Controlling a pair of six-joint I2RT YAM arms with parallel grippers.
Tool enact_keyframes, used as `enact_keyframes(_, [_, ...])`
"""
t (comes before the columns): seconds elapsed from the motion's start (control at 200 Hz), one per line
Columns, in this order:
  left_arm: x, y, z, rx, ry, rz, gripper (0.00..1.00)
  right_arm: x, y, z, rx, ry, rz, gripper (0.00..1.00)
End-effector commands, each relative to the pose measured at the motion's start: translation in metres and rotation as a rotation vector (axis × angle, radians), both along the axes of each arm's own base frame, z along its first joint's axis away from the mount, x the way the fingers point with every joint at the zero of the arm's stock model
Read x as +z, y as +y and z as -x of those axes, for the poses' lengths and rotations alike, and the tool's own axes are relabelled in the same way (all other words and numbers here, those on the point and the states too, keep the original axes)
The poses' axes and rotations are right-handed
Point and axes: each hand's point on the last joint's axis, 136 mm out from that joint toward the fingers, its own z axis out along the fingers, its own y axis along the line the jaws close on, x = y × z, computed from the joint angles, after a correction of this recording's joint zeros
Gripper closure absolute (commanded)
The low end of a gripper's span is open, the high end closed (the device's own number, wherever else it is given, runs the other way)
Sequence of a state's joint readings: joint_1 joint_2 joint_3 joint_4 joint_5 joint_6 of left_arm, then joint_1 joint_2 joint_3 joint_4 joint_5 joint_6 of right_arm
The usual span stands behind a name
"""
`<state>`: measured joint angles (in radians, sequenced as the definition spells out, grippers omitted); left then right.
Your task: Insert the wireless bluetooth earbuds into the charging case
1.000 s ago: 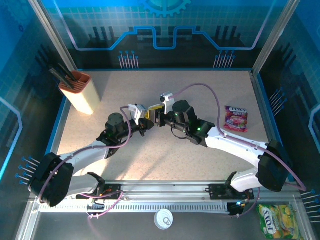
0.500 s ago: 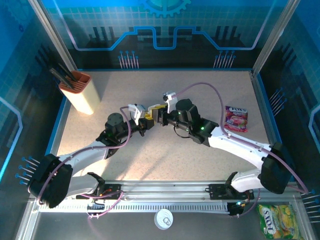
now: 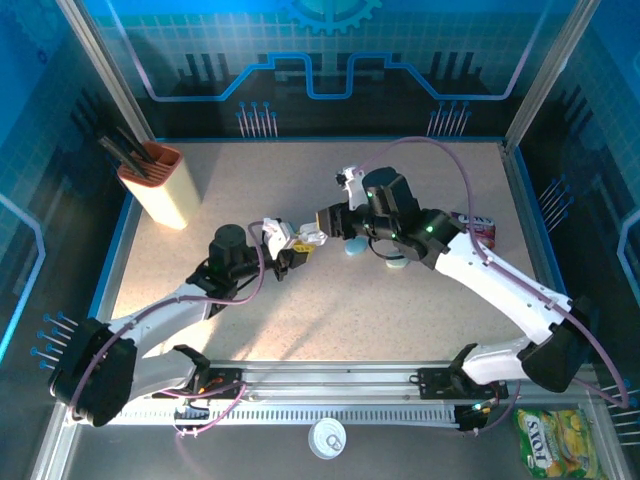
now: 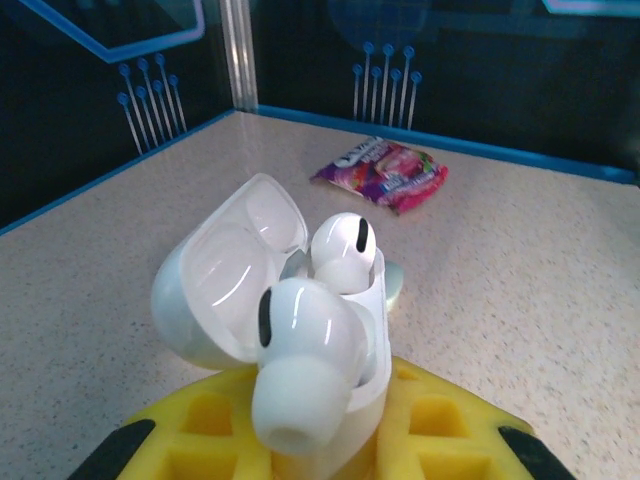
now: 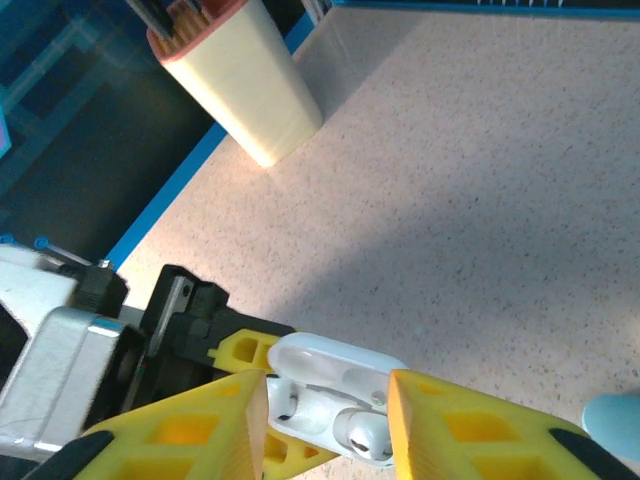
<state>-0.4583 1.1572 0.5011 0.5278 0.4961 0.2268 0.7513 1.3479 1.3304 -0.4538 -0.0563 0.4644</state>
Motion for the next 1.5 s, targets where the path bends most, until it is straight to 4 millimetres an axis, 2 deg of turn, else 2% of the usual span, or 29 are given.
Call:
enact_keyframes(0.0, [0.015,-0.005,0.010,-0.088,-0.040,-0.025,0.85,-0.028,-0.003,0.022,0.085,0.149,0.110,0.65])
enact_keyframes(0.19, [0.014,-0.006,0.015,-0.119,-0.041,-0.040,0.84,-0.026,0.012,0.029,0.150,0.206,0.134,0.66])
enact_keyframes(0.42, [0.014,-0.005,0.016,-0.123,-0.046,-0.046,0.84,-0.036,0.027,0.036,0.202,0.256,0.163,0.67])
enact_keyframes(0.885, [0.013,-0.005,0.016,-0.124,-0.044,-0.042,0.84,-0.050,0.044,0.034,0.236,0.312,0.156,0.69])
enact_keyframes(1.01, [0.013,-0.005,0.016,-0.121,-0.045,-0.042,0.84,-0.053,0.045,0.033,0.234,0.319,0.160,0.72])
enact_keyframes(1.271, [0.016,-0.003,0.009,-0.080,-0.051,-0.026,0.84,-0.060,0.034,0.026,0.138,0.324,0.153,0.87])
enact_keyframes(1.496, [0.014,0.003,-0.005,0.005,-0.071,-0.033,0.83,-0.064,0.034,0.018,0.025,0.331,0.044,0.87])
